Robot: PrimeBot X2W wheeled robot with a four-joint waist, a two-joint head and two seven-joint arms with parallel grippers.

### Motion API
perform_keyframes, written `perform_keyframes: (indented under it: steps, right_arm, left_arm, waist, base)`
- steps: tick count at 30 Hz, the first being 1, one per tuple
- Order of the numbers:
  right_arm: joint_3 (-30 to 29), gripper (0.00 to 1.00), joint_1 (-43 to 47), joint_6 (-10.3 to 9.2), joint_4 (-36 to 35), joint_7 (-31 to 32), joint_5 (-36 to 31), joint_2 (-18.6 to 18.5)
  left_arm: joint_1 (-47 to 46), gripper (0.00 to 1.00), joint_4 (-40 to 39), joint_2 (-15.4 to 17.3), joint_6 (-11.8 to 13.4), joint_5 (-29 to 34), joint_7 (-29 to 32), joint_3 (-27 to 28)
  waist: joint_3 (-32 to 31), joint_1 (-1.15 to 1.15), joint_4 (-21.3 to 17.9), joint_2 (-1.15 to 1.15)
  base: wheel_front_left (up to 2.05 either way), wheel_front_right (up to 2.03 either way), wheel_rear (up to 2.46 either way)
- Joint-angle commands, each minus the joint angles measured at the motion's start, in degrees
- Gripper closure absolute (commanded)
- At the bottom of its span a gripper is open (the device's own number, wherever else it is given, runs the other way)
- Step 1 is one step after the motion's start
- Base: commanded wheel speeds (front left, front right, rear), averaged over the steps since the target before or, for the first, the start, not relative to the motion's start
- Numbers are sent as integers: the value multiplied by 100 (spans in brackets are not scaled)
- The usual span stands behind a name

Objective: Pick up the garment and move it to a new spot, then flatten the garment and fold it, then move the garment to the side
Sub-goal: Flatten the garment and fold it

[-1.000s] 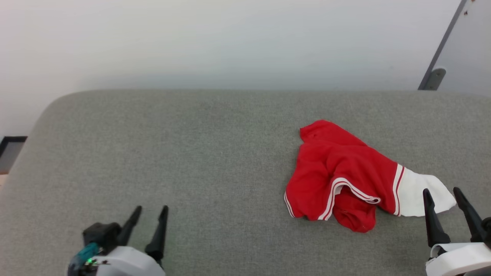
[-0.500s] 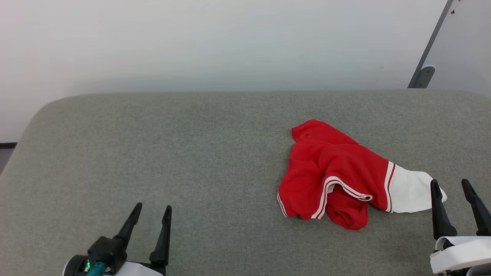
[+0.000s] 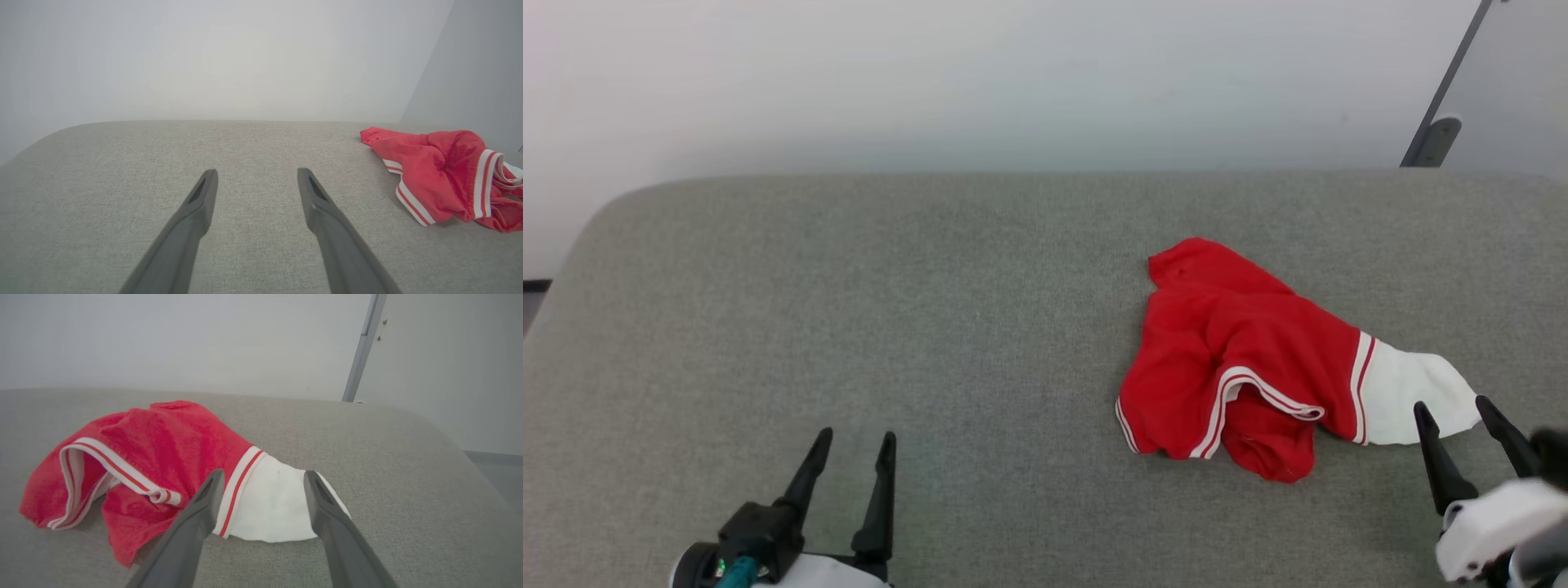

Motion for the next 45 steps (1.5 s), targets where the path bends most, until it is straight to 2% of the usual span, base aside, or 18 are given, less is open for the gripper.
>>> perform_keyframes:
  steps: [1,2,7,11,15,23,24,25,26,29,35,39,45]
  right_arm:
    - [206,0,-216,-8,162,497,173,-236]
    - [206,0,-216,-8,162,497,173,-236]
    - [818,0,-850,-9,541,2404,927,-1140]
    - [1129,0,-1432,-8,740,3417,1478,-1729]
    - [1330,0,-1988,-8,1066,3803,1783,-1967]
    - [2364,0,-2496,-7,1732,4175,2342,-1947]
    - [2500,29,-2500,-7,1760,4199,2414,-1957]
    - [2609,69,-2521,-7,1780,4199,2480,-1955]
    - [2700,100,-2546,-6,1788,4178,2554,-1974]
    - [2849,100,-2626,-7,1798,3929,2704,-2132]
    - [2372,100,-2669,-12,2181,3013,2961,-2665]
    - [1979,100,-2642,-9,2721,2405,3028,-3023]
    - [1537,100,-2745,-9,3674,1776,2921,-3183]
  left_arm:
    - [-63,0,24,-62,-37,72,-1,24]
    - [-63,0,24,-62,-37,72,-1,24]
    - [-210,0,66,-219,-84,135,-1,60]
    - [-382,0,130,-300,-98,206,-2,15]
    - [-606,0,172,-362,-122,263,-2,-42]
    - [-890,0,245,-411,-134,309,-2,-85]
    - [-901,0,250,-410,-136,313,-2,-76]
    - [-909,0,257,-408,-137,318,-2,-65]
    - [-917,0,261,-404,-138,320,-2,-54]
    - [-914,0,266,-386,-140,311,-2,-73]
    - [-1012,0,252,-323,-141,246,-2,-136]
    - [-1065,0,209,-265,-141,226,-2,-142]
    - [-1121,0,257,-218,-141,195,-2,-201]
  waist:
    - [113,0,9,0]
    - [113,0,9,0]
    - [396,0,62,0]
    - [728,0,109,0]
    - [1065,0,184,0]
    - [1391,0,226,0]
    - [1393,0,215,0]
    - [1390,0,199,0]
    - [1392,0,177,0]
    - [1382,0,101,0]
    - [1455,0,15,0]
    - [1546,0,-29,0]
    - [1654,0,-103,0]
  base:
    - [0,0,0]
    - [0,0,0]
    - [0,0,0]
    - [0,0,0]
    - [0,0,0]
    - [0,0,0]
    - [0,0,0]
    - [0,0,0]
    - [0,0,0]
    - [0,0,0]
    - [0,0,0]
    - [0,0,0]
    - [0,0,0]
